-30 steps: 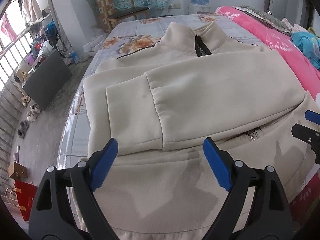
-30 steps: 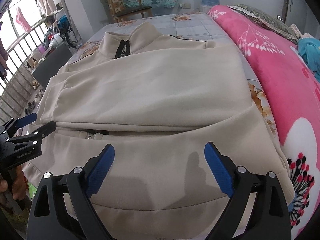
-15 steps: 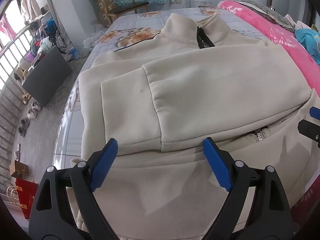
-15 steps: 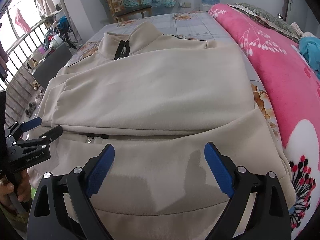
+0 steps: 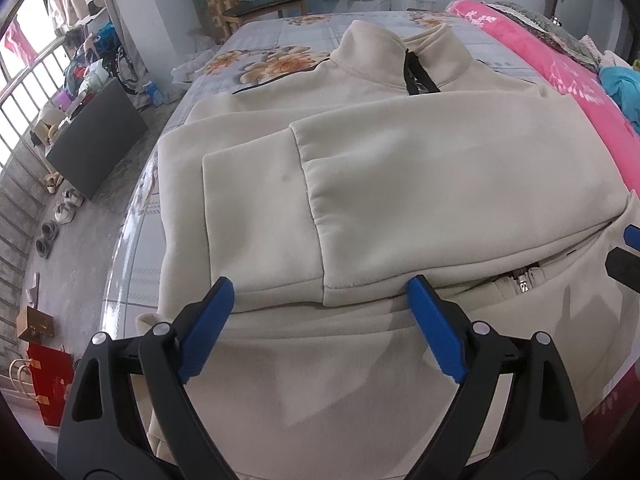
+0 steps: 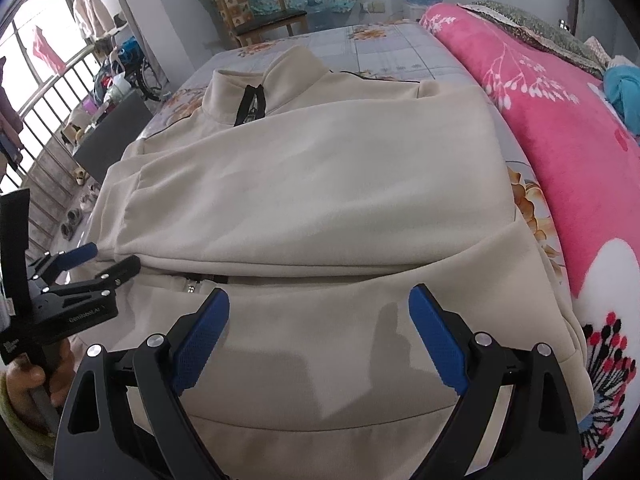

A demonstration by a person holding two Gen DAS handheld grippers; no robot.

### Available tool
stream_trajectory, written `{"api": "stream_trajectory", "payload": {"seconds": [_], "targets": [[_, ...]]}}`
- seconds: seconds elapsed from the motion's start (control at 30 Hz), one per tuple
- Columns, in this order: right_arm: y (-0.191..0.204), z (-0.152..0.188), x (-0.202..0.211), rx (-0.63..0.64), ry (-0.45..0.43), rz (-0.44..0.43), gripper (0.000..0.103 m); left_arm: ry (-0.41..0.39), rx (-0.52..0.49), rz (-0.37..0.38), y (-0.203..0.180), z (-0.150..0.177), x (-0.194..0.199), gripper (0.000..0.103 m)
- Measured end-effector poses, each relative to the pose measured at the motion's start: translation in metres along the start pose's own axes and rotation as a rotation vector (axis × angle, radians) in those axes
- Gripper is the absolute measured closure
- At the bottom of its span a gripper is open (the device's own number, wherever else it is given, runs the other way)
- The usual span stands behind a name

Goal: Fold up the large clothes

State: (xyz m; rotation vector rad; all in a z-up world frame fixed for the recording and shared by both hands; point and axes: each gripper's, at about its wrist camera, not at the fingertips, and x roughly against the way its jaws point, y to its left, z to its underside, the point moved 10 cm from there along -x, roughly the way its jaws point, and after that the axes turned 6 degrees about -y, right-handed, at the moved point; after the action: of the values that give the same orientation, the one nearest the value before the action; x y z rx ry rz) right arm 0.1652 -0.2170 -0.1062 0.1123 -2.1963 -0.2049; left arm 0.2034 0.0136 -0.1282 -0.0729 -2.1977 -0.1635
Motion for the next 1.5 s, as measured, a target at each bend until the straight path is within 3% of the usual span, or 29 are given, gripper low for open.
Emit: {"api": "stream_trajectory", "payload": {"seconds": [0.8, 1.0, 1.17, 1.27, 1.43, 1.5], "targets": [[0.004, -0.03, 0.015, -0.005, 0.036, 0.006, 0.014, 0.0, 0.033, 0.055, 0.003, 0.0, -0.004, 0.016], [0.012, -0.049, 0.027, 0.024, 0.022, -0.025, 0.014, -0.056, 0.043, 0.085, 0.01, -0.006, 0.016, 0.016], [0.024, -0.089, 0.038, 0.071, 0.0, -0.095, 0.014, -0.167, 0.003, 0.116, 0.036, -0.037, 0.065, 0.016], [0.03, -0.127, 0.043, 0.092, -0.033, -0.142, 0.014, -0.229, -0.032, 0.116, 0.056, -0.077, 0.085, 0.016], [0.025, -0.185, 0.02, 0.071, -0.051, -0.142, 0.014, -0.246, 0.023, 0.216, 0.061, -0.15, 0.069, 0.016], [0.023, -0.202, 0.0, 0.041, -0.031, -0.147, 0.014, -0.244, 0.056, 0.256, 0.054, -0.18, 0.044, 0.025]]}}
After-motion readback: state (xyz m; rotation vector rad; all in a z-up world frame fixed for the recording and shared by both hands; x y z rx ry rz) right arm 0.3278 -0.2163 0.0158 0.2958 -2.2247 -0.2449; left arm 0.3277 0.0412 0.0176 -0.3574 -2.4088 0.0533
